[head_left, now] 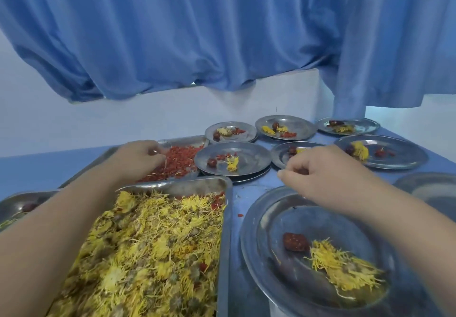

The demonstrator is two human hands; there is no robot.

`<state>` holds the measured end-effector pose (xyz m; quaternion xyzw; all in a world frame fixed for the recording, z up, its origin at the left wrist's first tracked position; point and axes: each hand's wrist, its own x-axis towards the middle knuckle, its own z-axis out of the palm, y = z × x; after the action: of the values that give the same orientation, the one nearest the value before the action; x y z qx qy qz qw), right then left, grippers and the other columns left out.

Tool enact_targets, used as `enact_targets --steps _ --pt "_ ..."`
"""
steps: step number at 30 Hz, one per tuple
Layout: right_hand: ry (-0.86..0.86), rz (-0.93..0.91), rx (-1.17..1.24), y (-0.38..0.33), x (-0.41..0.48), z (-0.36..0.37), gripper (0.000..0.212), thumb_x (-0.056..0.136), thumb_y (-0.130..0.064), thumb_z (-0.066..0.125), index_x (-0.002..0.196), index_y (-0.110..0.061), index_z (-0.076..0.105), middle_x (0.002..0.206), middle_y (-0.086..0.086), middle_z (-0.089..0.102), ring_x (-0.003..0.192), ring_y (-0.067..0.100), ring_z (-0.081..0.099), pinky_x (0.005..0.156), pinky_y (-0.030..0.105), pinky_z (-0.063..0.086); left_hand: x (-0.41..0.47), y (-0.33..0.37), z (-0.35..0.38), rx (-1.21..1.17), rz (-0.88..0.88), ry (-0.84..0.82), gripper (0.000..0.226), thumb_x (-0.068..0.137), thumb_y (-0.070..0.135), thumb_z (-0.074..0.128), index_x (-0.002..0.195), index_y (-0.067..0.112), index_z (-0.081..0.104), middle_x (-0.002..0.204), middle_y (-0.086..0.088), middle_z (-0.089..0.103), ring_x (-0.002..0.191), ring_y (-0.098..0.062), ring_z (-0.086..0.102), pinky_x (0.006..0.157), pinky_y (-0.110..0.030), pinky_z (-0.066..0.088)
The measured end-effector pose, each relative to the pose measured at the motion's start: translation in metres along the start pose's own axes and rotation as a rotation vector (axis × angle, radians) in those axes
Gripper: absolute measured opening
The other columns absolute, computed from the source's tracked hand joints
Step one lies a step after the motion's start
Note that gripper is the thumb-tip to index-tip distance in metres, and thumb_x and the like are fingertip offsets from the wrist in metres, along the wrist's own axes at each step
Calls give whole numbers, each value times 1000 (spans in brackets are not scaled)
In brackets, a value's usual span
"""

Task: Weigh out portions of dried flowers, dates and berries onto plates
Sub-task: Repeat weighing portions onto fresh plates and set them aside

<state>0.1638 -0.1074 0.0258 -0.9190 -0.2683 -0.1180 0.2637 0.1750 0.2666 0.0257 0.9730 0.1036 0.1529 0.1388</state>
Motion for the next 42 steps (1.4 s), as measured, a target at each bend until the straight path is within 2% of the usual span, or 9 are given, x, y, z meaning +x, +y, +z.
enact_targets --steps 5,10,17,20,23,28,33,39,42 --pt "-12 -15 -34 7 6 -2 39 87 -45 54 62 -15 60 60 -6 57 46 6 44 49 28 38 30 -12 22 115 -64 -95 11 93 30 58 96 27 68 111 -6 69 101 -24 60 94 -39 47" --pt "-47 -19 -43 9 8 -3 38 85 -49 52 59 -23 60 56 -14 57 48 4 48 47 26 39 51 -9 48 128 -77 -214 32 97 27 55 127 17 63 137 -6 57 122 -25 53 108 -40 38" --pt "-47 -40 -48 13 8 -5 33 84 -51 49 57 -34 56 58 -28 54 53 1 49 48 28 38 69 -13 70 121 -109 -256 35 97 17 54 132 21 60 139 -3 56 122 -21 52 107 -38 35" --pt "-51 -57 -42 14 8 -4 37 83 -51 47 58 -26 58 62 -23 56 54 4 50 50 32 45 74 -11 78 75 -75 -313 40 98 12 52 136 23 57 138 -2 57 115 -18 52 103 -35 36" --pt "-66 -56 -37 15 8 -3 37 84 -51 48 59 -26 59 62 -22 57 53 4 50 49 29 43 78 -14 82 97 -52 -375 41 100 12 48 138 24 53 130 -4 61 112 -22 58 100 -38 44" --pt "-85 -67 -52 15 8 -2 40 87 -49 50 51 -31 52 57 -27 53 53 0 48 49 24 35 82 -20 82 137 -22 -440 28 99 18 51 124 22 63 117 -6 67 106 -26 62 97 -41 47" --pt "-101 -82 -42 13 8 -1 37 88 -49 50 52 -39 52 52 -23 52 45 6 43 47 24 36 87 -27 69 103 -122 -496 5 90 24 65 88 27 68 95 0 69 89 -18 62 79 -35 46" --pt "-110 -98 -39 12 7 -2 34 88 -48 50 54 -46 52 52 -24 51 46 6 44 48 24 34 87 -26 72 169 -115 -514 10 84 18 73 89 23 66 98 2 66 91 -16 59 84 -35 46" --pt "-83 -106 -34 14 7 -3 33 87 -48 50 55 -40 52 53 -23 52 49 5 46 49 25 34 86 -25 70 146 -155 -477 9 82 11 73 85 18 68 86 -3 69 76 -19 61 63 -30 49"
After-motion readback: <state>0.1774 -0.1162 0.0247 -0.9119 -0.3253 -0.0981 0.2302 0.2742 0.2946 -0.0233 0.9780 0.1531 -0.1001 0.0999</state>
